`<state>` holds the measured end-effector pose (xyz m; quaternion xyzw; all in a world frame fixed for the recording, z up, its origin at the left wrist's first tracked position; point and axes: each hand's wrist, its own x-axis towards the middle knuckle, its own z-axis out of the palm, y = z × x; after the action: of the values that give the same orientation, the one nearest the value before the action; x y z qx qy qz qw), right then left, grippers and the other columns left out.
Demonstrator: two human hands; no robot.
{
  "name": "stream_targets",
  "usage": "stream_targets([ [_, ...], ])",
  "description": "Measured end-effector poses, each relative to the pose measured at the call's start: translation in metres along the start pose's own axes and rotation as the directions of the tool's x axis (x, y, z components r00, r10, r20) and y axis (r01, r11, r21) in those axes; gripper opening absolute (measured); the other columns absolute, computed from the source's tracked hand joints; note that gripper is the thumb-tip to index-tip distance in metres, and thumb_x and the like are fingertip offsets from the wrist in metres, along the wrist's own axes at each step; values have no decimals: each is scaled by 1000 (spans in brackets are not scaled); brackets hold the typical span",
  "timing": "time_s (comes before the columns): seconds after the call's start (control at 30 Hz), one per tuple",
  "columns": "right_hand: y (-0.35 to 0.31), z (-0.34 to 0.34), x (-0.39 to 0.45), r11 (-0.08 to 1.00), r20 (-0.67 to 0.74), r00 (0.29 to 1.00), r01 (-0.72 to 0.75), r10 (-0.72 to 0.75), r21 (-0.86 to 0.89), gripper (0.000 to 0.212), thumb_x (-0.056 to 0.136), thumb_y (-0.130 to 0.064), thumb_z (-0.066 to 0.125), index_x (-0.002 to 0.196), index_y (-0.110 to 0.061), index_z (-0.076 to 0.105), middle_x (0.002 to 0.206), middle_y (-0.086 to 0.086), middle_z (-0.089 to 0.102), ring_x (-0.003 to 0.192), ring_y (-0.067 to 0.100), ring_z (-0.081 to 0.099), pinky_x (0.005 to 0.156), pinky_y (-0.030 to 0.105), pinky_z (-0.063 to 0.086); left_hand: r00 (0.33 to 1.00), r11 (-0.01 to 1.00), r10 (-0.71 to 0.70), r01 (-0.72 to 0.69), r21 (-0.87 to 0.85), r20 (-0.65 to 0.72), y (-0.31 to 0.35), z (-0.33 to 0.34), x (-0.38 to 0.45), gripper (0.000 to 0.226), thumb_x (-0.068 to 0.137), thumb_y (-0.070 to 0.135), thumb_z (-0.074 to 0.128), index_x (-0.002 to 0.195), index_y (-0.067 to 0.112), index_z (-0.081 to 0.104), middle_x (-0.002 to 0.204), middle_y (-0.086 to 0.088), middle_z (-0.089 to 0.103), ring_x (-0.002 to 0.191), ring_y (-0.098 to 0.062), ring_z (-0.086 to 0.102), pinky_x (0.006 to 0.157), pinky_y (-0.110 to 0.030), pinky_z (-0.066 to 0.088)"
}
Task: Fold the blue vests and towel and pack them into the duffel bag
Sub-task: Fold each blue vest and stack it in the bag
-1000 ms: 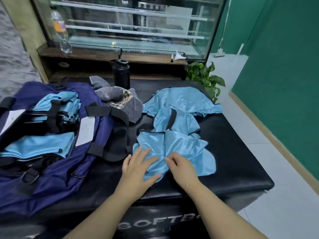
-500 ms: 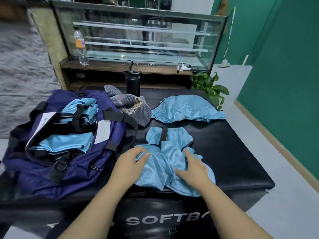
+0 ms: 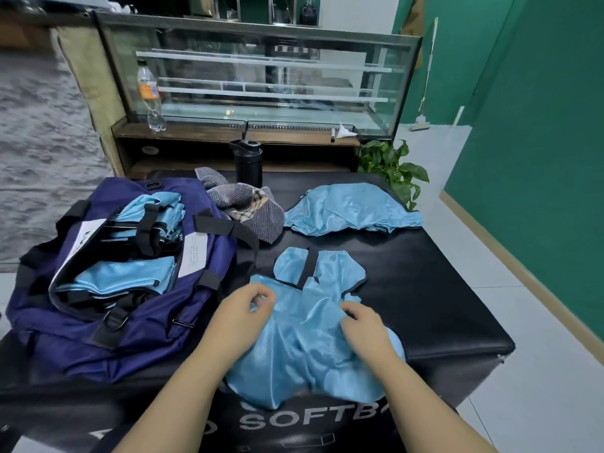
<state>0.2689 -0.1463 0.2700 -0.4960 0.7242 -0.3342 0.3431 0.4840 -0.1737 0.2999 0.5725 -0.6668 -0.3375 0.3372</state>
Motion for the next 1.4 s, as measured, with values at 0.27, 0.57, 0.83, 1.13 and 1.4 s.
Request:
stream_targets([
  [0.27, 22, -20, 18, 895, -92, 979, -204, 182, -397, 69, 88, -43, 62, 145, -16, 34, 139, 2, 47, 128, 25, 37, 97, 36, 38, 909, 924, 138, -262, 280, 394, 8, 42, 4, 66, 90, 32, 61, 143, 48, 26, 153, 19, 19, 141, -7, 19, 115, -33, 22],
  [0.57, 30, -23, 19, 960, -24, 992, -123, 120, -251, 13, 89, -17, 49, 87, -16, 62, 89, -4, 65, 76, 14, 59, 65, 29, 49, 926, 858, 49, -231, 458, 376, -10, 60, 5, 2, 93, 36, 56, 91, 38, 56, 92, 14, 51, 94, -10, 53, 79, -25, 40],
  [0.83, 22, -27, 18, 996, -240, 968, -84, 79, -12, 14, 97, -19, 45, 89, -11, 54, 84, -1, 60, 72, 14, 51, 60, 26, 42, 987, 996, -25, 11, -91, -156, -7, 9, 16, 20, 89, 8, 61, 74, 22, 62, 71, 6, 66, 67, -5, 61, 68, -28, 51],
  [1.13, 15, -26, 21, 988, -402, 904, -114, 145, 99, 39, 95, -1, 37, 131, -10, 49, 131, 6, 50, 106, 22, 53, 86, 24, 37, 938, 920, -347, 342, 194, -7, -27, 5, 16, 54, 82, 27, 74, 127, 9, 51, 114, -5, 60, 89, -17, 59, 74, -26, 44],
  [1.4, -7, 5, 7, 915, -216, 958, 91, -188, -393, 36, 91, -25, 56, 127, -24, 55, 119, -2, 38, 108, 17, 36, 95, 26, 37, 989, 947, -135, 146, 287, -56, -25, 8, 9, 18, 86, 17, 59, 69, 14, 57, 63, 1, 56, 61, -17, 50, 65, -36, 46],
])
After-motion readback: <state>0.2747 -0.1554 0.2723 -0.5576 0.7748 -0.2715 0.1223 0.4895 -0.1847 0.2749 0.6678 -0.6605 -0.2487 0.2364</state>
